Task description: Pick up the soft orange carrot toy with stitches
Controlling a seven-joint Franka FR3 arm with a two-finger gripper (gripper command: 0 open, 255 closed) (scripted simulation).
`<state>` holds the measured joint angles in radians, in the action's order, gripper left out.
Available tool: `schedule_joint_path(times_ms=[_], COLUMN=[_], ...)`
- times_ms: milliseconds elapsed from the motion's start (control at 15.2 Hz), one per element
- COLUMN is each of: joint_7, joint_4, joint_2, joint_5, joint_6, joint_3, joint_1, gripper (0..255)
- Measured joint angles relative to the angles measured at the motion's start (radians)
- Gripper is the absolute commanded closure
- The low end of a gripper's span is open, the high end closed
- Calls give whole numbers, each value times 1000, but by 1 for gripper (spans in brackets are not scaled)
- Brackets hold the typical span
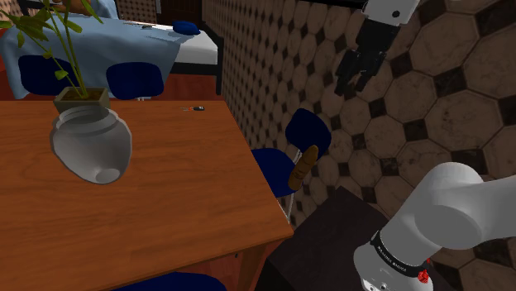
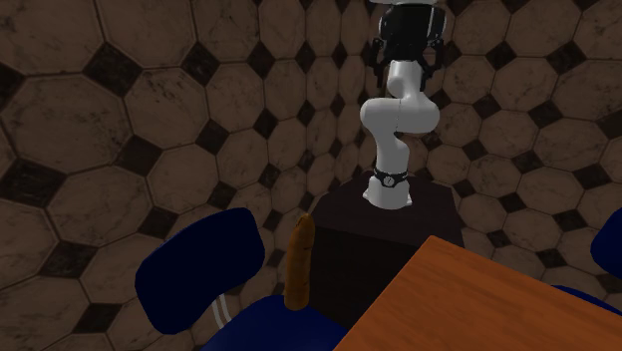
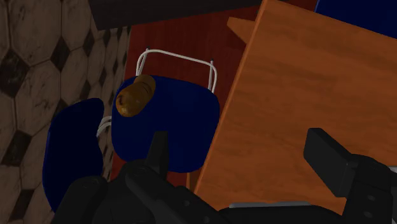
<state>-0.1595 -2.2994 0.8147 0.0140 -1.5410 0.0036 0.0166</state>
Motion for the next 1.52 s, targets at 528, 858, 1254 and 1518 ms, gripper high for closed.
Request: schedule_joint_path(times_ms=[528,858,1254,1518], joint_7=[32,60,105,135], joint_4=[-7,9,42,96], joint_2=[-180,-340,-551,-715], joint_5=[10,5,-16,-50], joint_6=[-84,-140,-205,-238], joint_3=[-87,-153,-230,-270], joint_1=[-40,-68,-101,-119], gripper=[0,0,0,0])
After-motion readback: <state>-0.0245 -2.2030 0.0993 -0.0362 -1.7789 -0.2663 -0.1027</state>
